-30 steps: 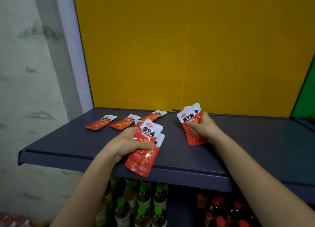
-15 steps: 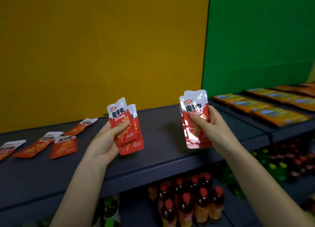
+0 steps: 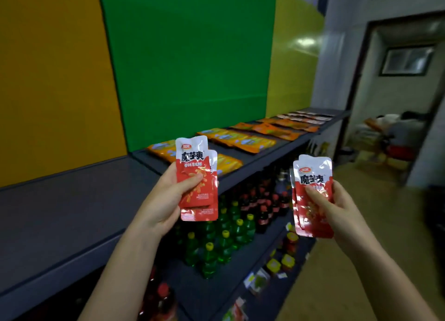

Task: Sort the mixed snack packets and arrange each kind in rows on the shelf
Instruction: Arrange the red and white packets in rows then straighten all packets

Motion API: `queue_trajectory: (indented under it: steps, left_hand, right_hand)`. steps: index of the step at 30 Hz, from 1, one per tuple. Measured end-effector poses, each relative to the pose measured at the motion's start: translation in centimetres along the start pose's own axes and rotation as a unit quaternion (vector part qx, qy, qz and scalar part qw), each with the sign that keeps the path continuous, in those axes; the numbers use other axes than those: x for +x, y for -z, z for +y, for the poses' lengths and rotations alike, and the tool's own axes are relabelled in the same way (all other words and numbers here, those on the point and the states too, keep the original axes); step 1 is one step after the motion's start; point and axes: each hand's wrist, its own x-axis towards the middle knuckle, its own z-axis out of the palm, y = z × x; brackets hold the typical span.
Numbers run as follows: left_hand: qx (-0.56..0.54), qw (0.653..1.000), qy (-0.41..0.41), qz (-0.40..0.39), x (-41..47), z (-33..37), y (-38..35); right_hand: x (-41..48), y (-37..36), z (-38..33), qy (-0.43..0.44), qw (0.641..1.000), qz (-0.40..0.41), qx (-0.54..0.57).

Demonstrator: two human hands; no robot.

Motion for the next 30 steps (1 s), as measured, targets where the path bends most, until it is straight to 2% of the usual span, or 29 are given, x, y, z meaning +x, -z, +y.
queue_trajectory:
  steps: [6,16,30]
  left_hand:
    - [0.02,0.993,0.091,-0.077,5.5,-9.0,-9.9]
    - [0.069,0.97,0.195,-0.13,14.3,-20.2,-20.4]
    - [0.069,0.966,0.168,-0.185,37.5,-27.0,-34.8]
  right_hand:
    - [3.0,11.4,3.7,-0.035,0.994,0.101,-0.025]
    - [8.9,22.2,10.2,-0.114,0.978,0.168,-0.041]
    - [31.1,31.4,13.0,-0.093,0.967,0.234,-0.027]
